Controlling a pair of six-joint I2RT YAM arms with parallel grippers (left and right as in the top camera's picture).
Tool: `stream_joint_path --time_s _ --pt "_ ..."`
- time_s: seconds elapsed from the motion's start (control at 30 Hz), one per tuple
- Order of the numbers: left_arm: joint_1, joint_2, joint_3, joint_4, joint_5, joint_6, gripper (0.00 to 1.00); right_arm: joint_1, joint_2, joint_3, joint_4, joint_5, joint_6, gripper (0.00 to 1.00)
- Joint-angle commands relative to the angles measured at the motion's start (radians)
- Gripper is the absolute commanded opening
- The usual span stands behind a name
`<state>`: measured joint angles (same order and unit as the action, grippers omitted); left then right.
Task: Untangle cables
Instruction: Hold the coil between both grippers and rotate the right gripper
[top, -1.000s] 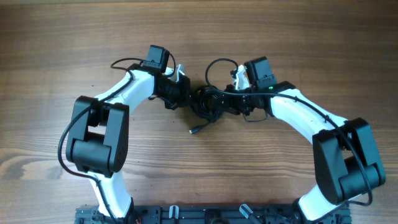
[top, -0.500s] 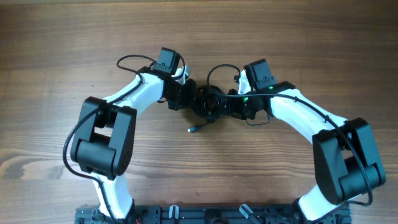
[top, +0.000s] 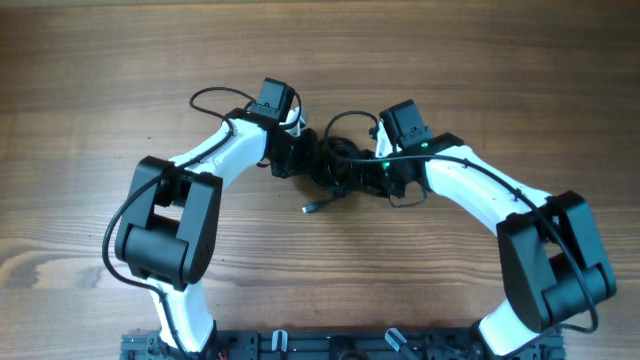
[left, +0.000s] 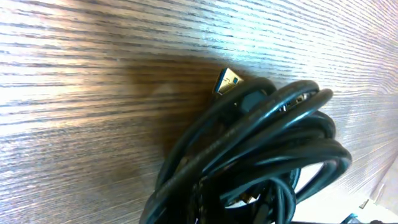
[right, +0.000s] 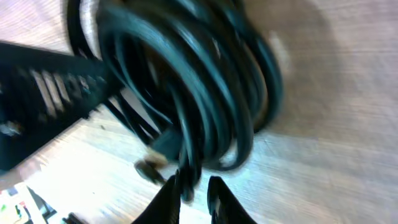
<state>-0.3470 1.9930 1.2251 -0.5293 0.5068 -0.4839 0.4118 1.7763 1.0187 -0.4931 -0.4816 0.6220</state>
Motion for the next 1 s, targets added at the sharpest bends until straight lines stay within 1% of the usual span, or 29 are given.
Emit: stream_joint_path --time_s 0.0,0.07,0.17,0.23,0.3,0.63,0.8,0.97 --pt "-0.006 -0.014 -0.017 -0.007 -0.019 -0.002 0.04 -0.002 -0.086 0.083 -0.056 0.040 -0.076 0.20" --pt "-0.006 -0.014 -0.017 -0.006 -0.019 -0.002 0.04 0.000 -0.113 0.122 -0.077 0.037 -0.077 0.23" --pt "-0.006 -0.014 -0.017 -0.006 -0.019 -0.002 0.04 0.009 -0.126 0.139 -0.072 0.038 -0.079 0.31" --pt "-0.006 -0.014 -0.017 -0.006 -0.019 -0.002 0.04 0.014 -0.112 0.138 -0.073 0.040 -0.105 0.33" --pt "-0.006 -0.014 -0.017 -0.007 -0.019 -0.002 0.04 0.017 -0.085 0.138 -0.077 0.045 -0.129 0.33" --pt "-0.006 -0.014 -0.017 -0.010 -0.019 -0.002 0.04 0.017 0.068 0.138 -0.054 0.046 -0.152 0.33" --pt "-0.006 -0.014 -0.017 -0.010 -0.019 -0.002 0.04 0.017 0.082 0.138 -0.050 0.141 -0.151 0.32" --pt "-0.006 -0.014 -0.017 -0.010 -0.019 -0.002 0.04 0.017 0.083 0.138 -0.051 0.149 -0.151 0.32"
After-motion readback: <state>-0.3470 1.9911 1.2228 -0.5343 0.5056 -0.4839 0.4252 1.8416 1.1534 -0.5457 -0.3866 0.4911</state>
